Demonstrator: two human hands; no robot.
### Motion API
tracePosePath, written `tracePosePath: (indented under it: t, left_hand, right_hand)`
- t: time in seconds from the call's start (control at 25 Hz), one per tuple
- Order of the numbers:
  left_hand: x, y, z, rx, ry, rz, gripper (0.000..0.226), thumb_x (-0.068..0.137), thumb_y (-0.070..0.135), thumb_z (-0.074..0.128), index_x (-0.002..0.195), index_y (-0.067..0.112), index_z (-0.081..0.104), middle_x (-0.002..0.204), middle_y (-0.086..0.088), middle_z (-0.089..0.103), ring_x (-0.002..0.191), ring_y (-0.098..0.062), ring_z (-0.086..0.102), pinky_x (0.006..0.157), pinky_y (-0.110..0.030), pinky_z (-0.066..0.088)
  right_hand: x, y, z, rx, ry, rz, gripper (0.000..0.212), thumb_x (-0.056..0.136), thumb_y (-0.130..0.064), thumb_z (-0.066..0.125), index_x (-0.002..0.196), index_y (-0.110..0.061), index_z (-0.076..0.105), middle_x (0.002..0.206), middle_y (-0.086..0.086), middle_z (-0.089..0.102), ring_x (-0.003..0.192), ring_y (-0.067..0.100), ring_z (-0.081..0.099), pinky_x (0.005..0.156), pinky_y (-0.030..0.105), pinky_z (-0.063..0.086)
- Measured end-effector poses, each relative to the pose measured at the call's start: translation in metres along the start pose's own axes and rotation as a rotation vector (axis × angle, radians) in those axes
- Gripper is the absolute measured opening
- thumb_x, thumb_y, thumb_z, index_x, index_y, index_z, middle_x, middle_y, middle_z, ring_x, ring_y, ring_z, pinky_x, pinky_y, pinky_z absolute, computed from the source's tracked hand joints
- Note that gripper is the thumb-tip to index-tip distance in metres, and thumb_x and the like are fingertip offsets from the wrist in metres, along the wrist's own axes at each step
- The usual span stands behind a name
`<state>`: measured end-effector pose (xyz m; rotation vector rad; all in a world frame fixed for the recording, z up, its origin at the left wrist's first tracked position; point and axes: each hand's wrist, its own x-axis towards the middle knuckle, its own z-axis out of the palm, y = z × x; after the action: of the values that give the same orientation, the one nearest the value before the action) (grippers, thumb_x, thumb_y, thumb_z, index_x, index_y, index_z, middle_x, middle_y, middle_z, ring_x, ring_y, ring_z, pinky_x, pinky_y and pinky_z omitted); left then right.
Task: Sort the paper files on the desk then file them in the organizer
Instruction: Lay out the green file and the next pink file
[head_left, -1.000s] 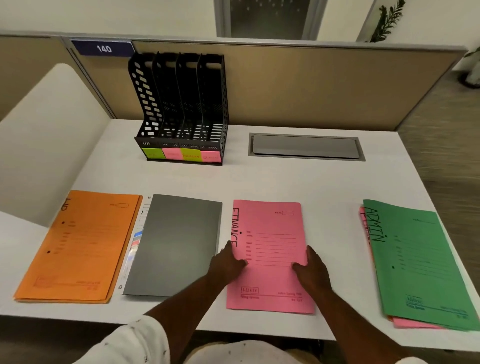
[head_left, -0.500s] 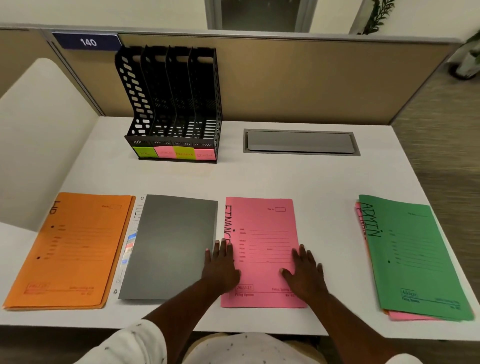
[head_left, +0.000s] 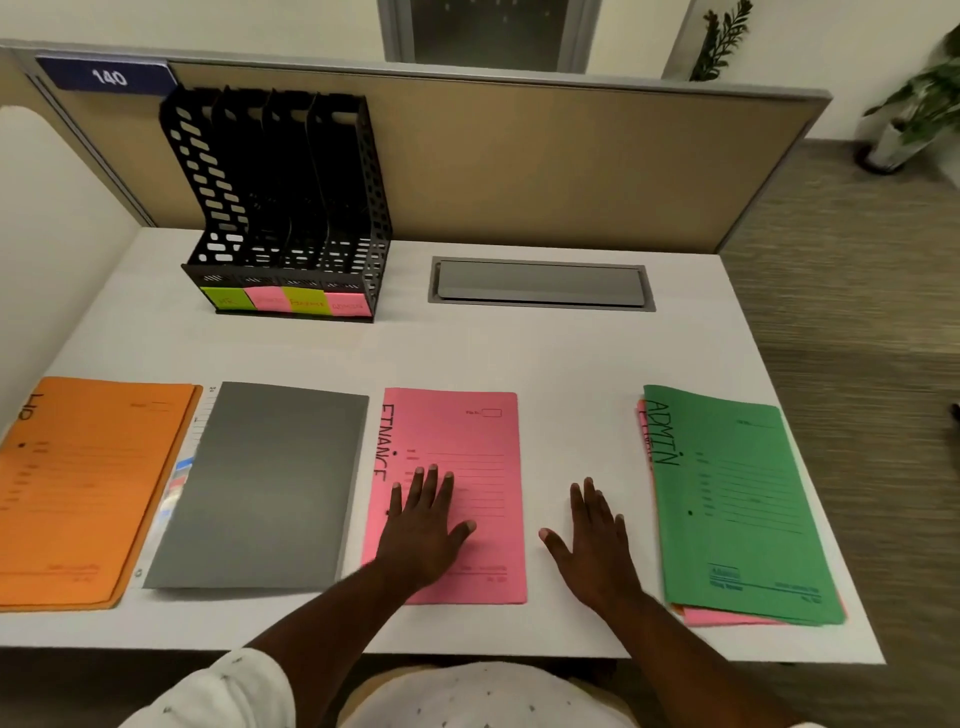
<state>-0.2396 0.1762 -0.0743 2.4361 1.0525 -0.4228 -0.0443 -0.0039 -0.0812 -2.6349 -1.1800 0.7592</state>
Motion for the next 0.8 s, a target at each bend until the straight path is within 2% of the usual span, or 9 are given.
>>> tracePosePath:
  t: [0.2, 0.4, 0.52, 0.64, 0.72, 0.8]
  left_hand:
    - [0.001, 0.097, 0.026, -0.003, 0.005, 0.006, 0.107, 0.071, 0.081, -0.015, 0.16, 0.023, -0.009, 0.166, -0.005, -0.016, 0.153, -0.023, -0.02, 0.122, -0.048, -0.013]
    - [0.014, 0.192, 0.046, -0.107, -0.05, 0.019, 0.1, 0.079, 0.08, -0.001, 0.161, 0.023, -0.004, 0.168, -0.003, -0.011, 0.155, -0.02, -0.011, 0.124, -0.045, -0.006]
    - [0.022, 0.238, 0.059, -0.254, -0.116, -0.036, 0.088, 0.095, 0.071, 0.028, 0.162, 0.018, 0.006, 0.169, -0.004, 0.002, 0.156, -0.022, 0.008, 0.126, -0.042, 0.012]
    - [0.031, 0.276, 0.068, -0.344, -0.143, -0.101, 0.081, 0.098, 0.061, 0.043, 0.16, 0.014, 0.02, 0.167, -0.007, 0.021, 0.152, -0.026, 0.025, 0.121, -0.042, 0.028]
    - [0.042, 0.295, 0.07, -0.425, -0.164, -0.14, 0.071, 0.095, 0.059, 0.051, 0.15, 0.014, 0.041, 0.153, -0.011, 0.044, 0.137, -0.027, 0.046, 0.112, -0.041, 0.042]
    - [0.053, 0.311, 0.07, -0.538, -0.216, -0.169, 0.065, 0.087, 0.064, 0.056, 0.133, 0.018, 0.054, 0.138, -0.009, 0.055, 0.118, -0.023, 0.058, 0.1, -0.041, 0.052]
  right_hand:
    - [-0.003, 0.082, -0.04, -0.009, 0.056, -0.023, 0.085, 0.099, -0.062, 0.037, 0.16, -0.019, -0.002, 0.167, 0.003, -0.014, 0.155, 0.021, -0.007, 0.124, 0.048, 0.0]
    - [-0.002, 0.165, -0.066, -0.029, 0.043, -0.02, 0.086, 0.098, -0.062, 0.038, 0.16, -0.019, -0.003, 0.167, 0.002, -0.013, 0.155, 0.022, -0.005, 0.124, 0.047, -0.001]
    - [-0.003, 0.213, -0.078, -0.023, 0.056, -0.009, 0.085, 0.097, -0.062, 0.041, 0.161, -0.019, 0.004, 0.168, 0.004, -0.006, 0.155, 0.024, 0.0, 0.125, 0.05, 0.005]
    - [-0.006, 0.257, -0.089, -0.023, 0.051, 0.063, 0.085, 0.097, -0.062, 0.043, 0.16, -0.018, 0.007, 0.168, 0.006, -0.003, 0.155, 0.027, 0.001, 0.124, 0.051, 0.009]
    - [-0.008, 0.283, -0.097, -0.009, 0.065, 0.128, 0.085, 0.096, -0.06, 0.046, 0.16, -0.017, 0.01, 0.168, 0.009, -0.001, 0.155, 0.029, 0.003, 0.124, 0.053, 0.012]
    - [-0.01, 0.306, -0.104, -0.01, 0.064, 0.18, 0.084, 0.096, -0.059, 0.046, 0.16, -0.017, 0.011, 0.168, 0.011, 0.0, 0.154, 0.032, 0.006, 0.123, 0.053, 0.014]
